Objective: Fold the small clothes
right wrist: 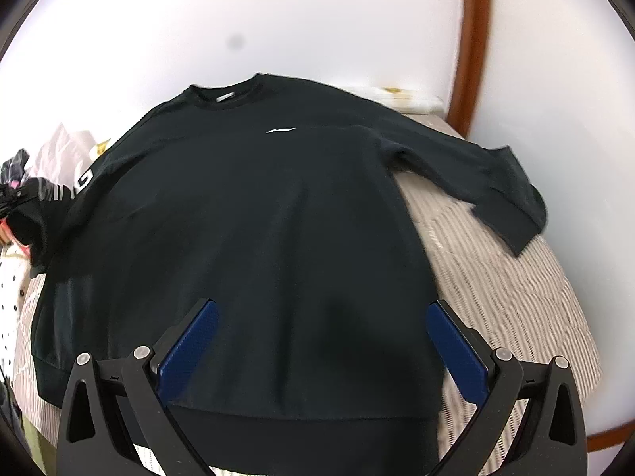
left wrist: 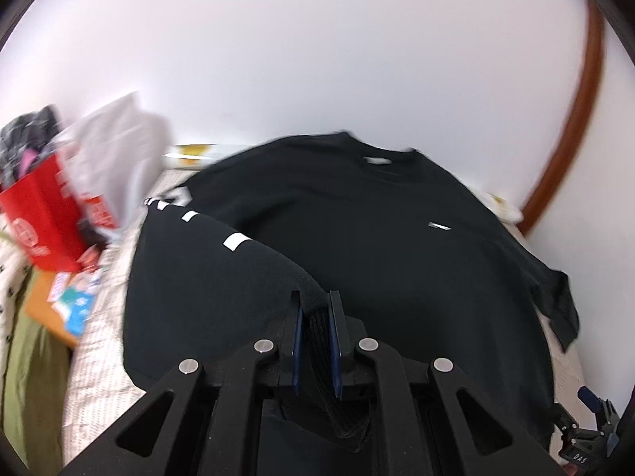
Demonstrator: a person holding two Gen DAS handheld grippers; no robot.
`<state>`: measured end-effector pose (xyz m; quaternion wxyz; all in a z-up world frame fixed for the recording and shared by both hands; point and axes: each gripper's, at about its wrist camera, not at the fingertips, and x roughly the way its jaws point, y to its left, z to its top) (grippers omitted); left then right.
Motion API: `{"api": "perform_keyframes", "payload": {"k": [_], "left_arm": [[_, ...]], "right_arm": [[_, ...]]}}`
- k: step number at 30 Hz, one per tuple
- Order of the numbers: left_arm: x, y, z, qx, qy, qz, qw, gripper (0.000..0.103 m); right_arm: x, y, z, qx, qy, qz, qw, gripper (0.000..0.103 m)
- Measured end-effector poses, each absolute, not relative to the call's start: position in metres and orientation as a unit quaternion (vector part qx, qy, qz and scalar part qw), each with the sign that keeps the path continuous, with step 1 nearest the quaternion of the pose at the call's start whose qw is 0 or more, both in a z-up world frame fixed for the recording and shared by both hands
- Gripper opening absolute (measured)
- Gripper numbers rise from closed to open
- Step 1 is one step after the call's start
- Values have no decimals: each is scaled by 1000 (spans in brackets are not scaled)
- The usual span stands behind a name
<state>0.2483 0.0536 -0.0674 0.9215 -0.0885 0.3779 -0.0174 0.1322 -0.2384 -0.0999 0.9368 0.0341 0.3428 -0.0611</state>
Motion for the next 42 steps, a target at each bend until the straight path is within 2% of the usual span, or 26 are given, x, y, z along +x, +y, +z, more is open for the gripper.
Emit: {"api": "perform_keyframes", "payload": {"k": [10,16,20,22,23,27,35,36,40,42], "left_arm": [[270,-30,-94,-80,416,-93,901,11],[268,-29,-94,-92,424,-106,895,15],[264,-5,-85,-107,409,-108,900,32],[255,20,-79,-111,396,-88,907,50],[250,32,-77,-114,389,-80,911,62],[230,82,-81,-111,381,-31,917,63],[191,166,-139,-117,437,32,891,63],[187,172,-148,-122,444,28,887,63],[179,176,-163,-124,451,11,884,63],[179,171,-167,-119,451,-1,885,63]], "right_arm": [[113,-278,-110,40,350,-90,932,103],[119,-273,-115,22,355,-76,931,103],[130,-253,-114,25,354,-43,934,103],[136,-239,-111,22,350,-22,936,103],[139,-229,-109,19,346,-8,938,103],[159,-190,-103,14,338,38,940,102],[223,-139,-118,39,356,98,928,97],[234,-135,-124,38,361,101,926,95],[273,-134,-145,45,399,73,913,75],[284,-133,-150,54,403,68,911,74]]}}
